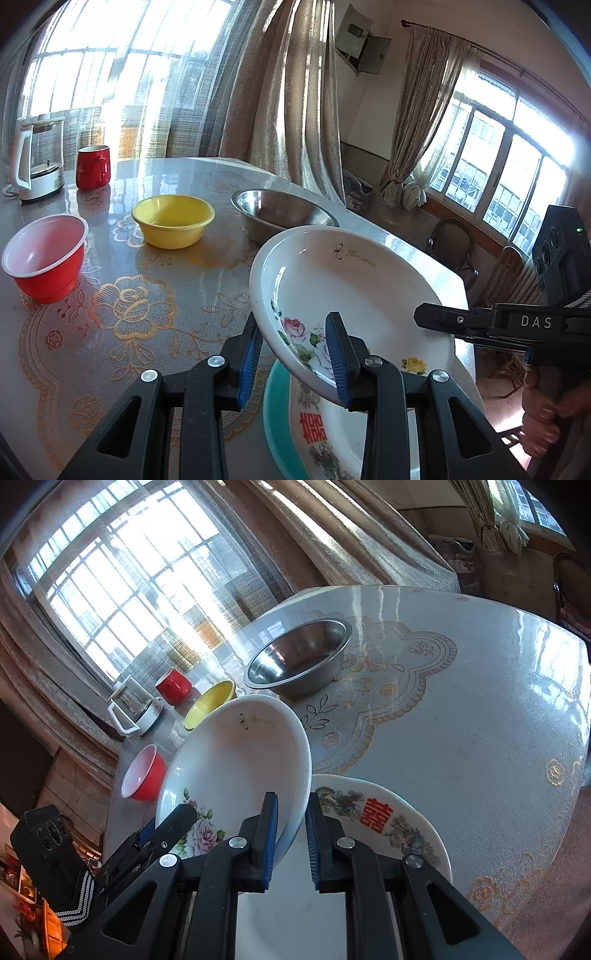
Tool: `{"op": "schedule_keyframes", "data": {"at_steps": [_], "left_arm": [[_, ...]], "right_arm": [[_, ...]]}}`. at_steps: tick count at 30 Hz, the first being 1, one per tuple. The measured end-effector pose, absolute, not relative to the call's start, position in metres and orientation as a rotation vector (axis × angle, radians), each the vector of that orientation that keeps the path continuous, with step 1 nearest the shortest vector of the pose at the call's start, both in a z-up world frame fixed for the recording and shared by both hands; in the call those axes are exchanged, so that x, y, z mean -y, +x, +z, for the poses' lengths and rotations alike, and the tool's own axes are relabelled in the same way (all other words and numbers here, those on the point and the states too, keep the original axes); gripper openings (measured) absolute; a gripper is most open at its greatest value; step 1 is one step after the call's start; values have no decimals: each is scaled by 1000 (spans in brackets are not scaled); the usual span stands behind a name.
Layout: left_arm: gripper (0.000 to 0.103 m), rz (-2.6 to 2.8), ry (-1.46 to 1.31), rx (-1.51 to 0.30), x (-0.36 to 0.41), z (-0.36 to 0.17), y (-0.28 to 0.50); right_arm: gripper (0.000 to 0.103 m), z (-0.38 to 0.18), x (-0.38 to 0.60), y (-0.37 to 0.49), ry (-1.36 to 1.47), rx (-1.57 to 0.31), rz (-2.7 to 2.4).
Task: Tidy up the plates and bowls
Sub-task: 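Lift the floral dish with the right tool over the stacked plates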
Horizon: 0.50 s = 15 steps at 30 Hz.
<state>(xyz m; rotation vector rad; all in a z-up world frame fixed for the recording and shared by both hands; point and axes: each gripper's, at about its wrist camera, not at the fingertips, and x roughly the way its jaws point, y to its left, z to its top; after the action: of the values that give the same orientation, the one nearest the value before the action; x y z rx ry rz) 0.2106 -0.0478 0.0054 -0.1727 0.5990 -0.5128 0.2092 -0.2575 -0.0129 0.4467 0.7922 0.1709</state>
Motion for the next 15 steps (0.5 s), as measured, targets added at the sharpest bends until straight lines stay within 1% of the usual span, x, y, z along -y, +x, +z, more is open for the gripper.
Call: {"op": "schedule_keyframes", "data": {"at_steps": [15], "left_arm": [[36,-601,-41,-624,85,0,164]], "right_arm": [[15,-32,292,164,503,-840,110]]}}
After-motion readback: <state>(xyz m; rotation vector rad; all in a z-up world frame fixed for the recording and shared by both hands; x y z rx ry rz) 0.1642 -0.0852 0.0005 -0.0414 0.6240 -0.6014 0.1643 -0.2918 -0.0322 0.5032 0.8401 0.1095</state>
